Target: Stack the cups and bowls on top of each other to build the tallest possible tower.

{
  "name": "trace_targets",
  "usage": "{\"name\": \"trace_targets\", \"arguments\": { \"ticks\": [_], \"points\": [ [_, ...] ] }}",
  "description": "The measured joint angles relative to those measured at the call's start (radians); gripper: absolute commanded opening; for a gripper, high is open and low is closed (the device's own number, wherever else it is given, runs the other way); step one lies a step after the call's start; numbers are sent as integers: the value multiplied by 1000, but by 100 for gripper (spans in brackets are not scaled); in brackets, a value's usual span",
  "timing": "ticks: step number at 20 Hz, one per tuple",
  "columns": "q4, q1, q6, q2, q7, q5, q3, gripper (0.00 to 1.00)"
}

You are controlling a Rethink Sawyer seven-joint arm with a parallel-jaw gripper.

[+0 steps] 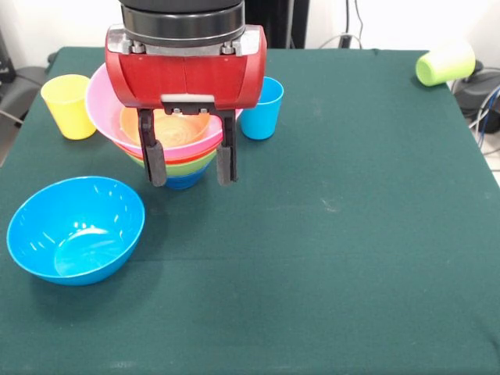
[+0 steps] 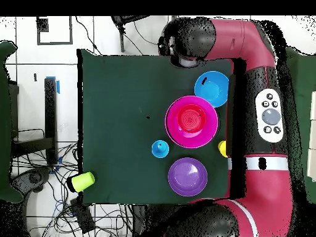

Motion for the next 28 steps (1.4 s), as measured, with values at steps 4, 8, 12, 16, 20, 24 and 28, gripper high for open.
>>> {"name": "trace_targets", "arguments": {
  "ticks": [4, 8, 12, 16, 20, 24, 28],
  "points": [
    [0, 0, -17, 0, 0, -2, 0, 100],
    [-1, 0, -31, 0, 0, -7, -4, 100],
    [-2, 0, -40, 2, 0, -26, -9, 100],
    [-1, 0, -56, 3, 0, -35, -13, 100],
    [-2, -1, -67, 4, 0, -37, -16, 100],
    [-2, 0, -78, 8, 0, -40, -16, 100],
    [-5, 0, -89, 18, 0, -43, -16, 100]
  ]
}}
